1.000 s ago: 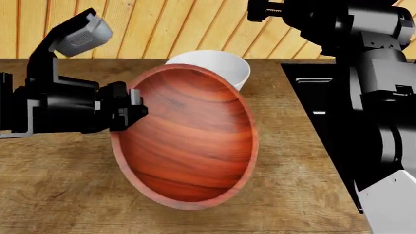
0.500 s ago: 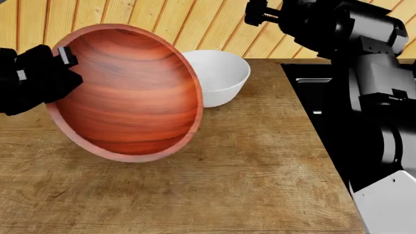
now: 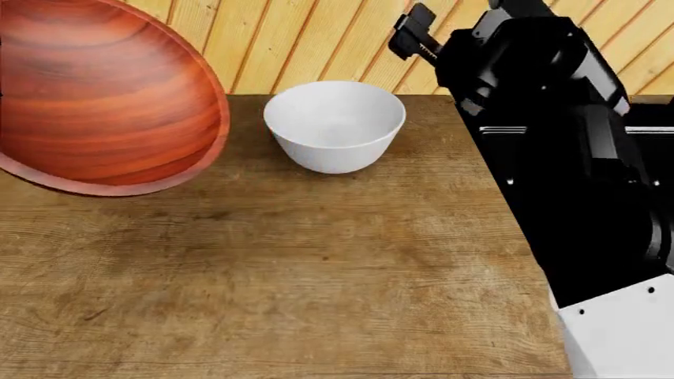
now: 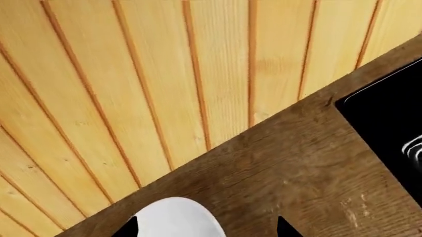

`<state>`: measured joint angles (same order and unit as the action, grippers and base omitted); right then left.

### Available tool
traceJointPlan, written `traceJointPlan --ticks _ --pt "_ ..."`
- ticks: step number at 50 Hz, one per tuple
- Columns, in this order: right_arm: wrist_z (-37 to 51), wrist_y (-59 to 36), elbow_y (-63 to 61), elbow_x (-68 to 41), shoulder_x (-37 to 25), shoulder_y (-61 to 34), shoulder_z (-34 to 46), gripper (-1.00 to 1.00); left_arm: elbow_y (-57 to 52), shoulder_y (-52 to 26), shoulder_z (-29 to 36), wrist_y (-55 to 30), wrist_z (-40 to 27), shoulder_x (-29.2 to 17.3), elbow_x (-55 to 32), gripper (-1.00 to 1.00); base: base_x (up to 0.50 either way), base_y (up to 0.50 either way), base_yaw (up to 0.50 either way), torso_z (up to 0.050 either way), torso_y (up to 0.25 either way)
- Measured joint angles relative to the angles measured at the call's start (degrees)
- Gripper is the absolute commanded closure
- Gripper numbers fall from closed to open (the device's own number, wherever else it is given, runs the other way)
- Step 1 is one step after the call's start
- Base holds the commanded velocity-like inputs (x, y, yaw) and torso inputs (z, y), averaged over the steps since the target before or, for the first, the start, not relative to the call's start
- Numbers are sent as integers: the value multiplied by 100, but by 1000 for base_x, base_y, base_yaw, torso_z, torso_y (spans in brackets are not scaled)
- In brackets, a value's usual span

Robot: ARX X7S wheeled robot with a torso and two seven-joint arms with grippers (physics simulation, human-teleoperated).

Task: Stack the bowls in the sink.

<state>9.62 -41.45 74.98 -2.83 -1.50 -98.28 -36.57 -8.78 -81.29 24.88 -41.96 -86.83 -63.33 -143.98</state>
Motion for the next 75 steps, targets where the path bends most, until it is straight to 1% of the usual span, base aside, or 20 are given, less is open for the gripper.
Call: traceJointPlan --ticks 12,19,23,38,52,59,66,67,72,75 --pt "882 -97 0 -16 85 124 -929 -100 -41 -201 284 215 -81 -156 152 100 0 0 0 0 0" --pt "1277 -134 0 -436 117 214 -1056 -100 -30 -220 416 285 -11 -181 256 100 0 0 0 0 0" --pt "1461 -147 0 -837 127 272 -966 -100 -26 -214 478 314 37 -190 309 100 0 0 0 0 2" --pt "2032 -40 0 -2726 144 588 190 -100 -7 -192 651 371 179 -183 452 100 0 0 0 0 0" --pt "2388 123 0 -4120 148 896 1419 -100 13 -250 772 373 221 -168 483 100 0 0 0 0 1" --pt "2520 232 0 -4953 148 1036 2259 -100 5 -218 804 395 274 -210 492 100 0 0 0 0 0" --pt "2614 385 1 -6075 148 1147 3408 -100 -12 -167 824 422 332 -275 487 100 0 0 0 0 0" --pt "2622 408 1 -6238 148 1159 3576 100 -14 -159 826 426 341 -284 487 100 0 0 0 0 0" --pt "2643 514 2 -6943 148 1196 4316 100 -22 -120 838 448 383 -321 495 100 0 0 0 0 0" --pt "2627 557 -6 -7211 144 1195 4609 100 -30 -99 845 464 405 -335 502 100 0 0 0 0 0"
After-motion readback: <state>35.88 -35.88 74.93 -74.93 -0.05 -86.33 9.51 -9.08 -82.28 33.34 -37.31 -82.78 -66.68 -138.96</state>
